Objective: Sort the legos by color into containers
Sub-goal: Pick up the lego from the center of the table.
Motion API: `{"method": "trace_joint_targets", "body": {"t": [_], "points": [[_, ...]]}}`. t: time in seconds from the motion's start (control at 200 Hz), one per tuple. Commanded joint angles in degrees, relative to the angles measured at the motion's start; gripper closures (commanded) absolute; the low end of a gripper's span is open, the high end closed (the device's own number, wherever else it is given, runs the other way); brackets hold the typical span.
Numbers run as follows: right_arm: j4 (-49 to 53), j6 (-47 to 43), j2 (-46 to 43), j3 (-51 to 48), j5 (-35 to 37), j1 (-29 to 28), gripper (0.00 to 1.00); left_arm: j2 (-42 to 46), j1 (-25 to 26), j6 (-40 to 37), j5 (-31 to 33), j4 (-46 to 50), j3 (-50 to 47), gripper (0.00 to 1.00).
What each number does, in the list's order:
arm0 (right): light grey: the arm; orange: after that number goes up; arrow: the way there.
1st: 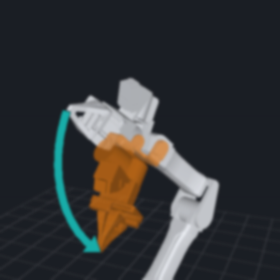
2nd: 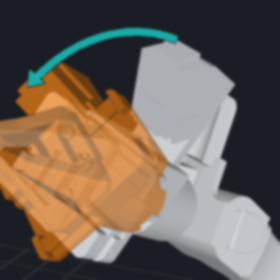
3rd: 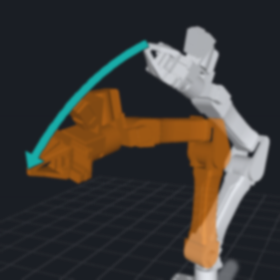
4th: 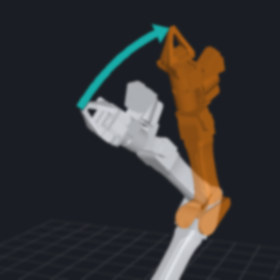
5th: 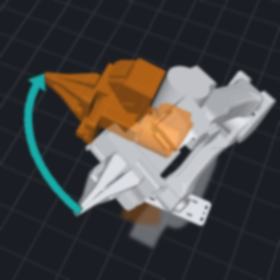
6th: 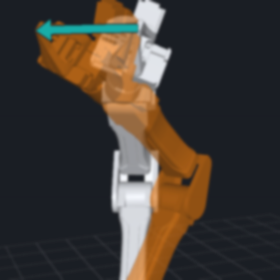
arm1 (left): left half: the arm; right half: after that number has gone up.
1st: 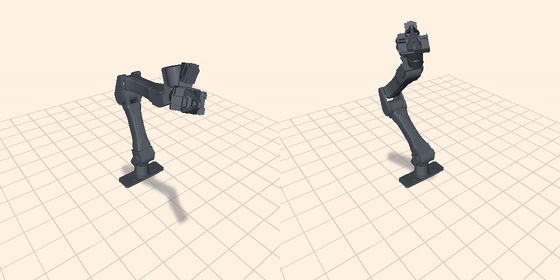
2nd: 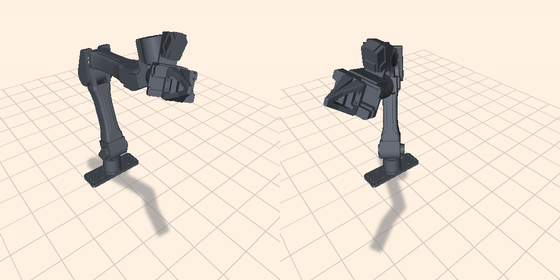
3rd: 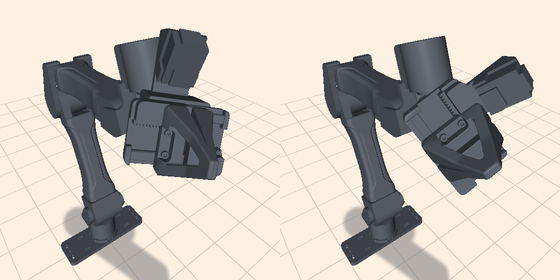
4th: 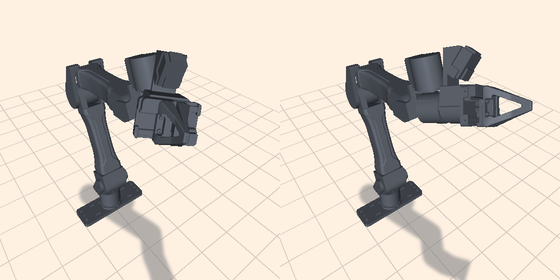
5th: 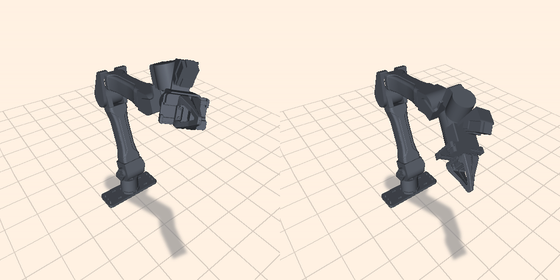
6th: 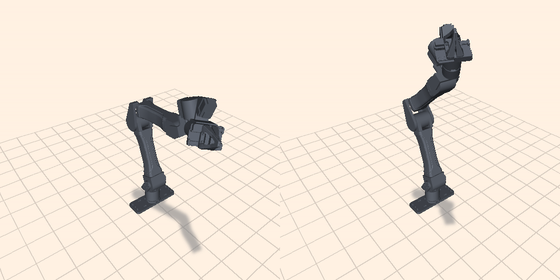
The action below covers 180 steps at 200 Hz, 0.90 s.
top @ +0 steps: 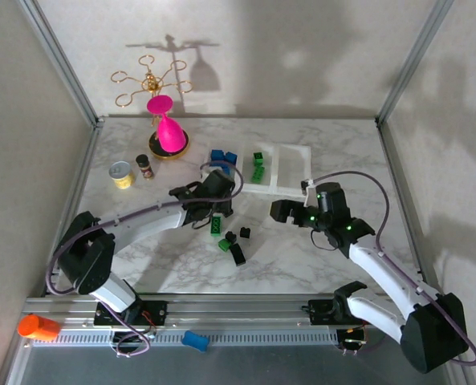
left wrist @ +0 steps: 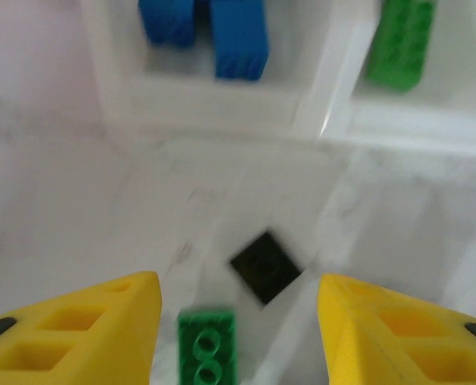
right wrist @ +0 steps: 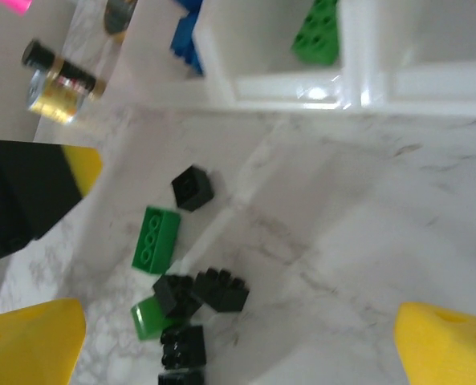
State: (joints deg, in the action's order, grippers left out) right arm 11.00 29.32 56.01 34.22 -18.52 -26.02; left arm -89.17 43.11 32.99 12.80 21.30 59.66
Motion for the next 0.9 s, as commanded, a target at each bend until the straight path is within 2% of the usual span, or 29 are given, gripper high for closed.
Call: {"method": "trace_joint_targets", "body": {"t": [0.0,0.15,0.275,0.561,0.896], "points": [[-2.33,0.22,-0.47,-1.79,0.40,-3.62,0.01,3.36,0.57,4.05,-1.87,-0.91,-4.64,0.45],[-4.12,2.33,1.08,-3.09,2.40,-7.17,0.01,2.90,0.96,5.47,-7.02,-2.82,-8.39,0.42],[-5.41,3.19,1.64,-3.34,3.44,-8.68,0.01,0.90,1.45,6.21,-6.92,-3.64,-9.02,0.38],[-4.49,3.02,2.33,-2.37,5.38,-9.95,0.01,-5.02,2.24,6.29,-4.48,-3.69,-7.88,0.40],[-5.01,3.30,3.07,-2.26,6.35,-10.28,0.01,-7.17,2.24,6.56,-2.16,-3.19,-7.63,0.53]]}}
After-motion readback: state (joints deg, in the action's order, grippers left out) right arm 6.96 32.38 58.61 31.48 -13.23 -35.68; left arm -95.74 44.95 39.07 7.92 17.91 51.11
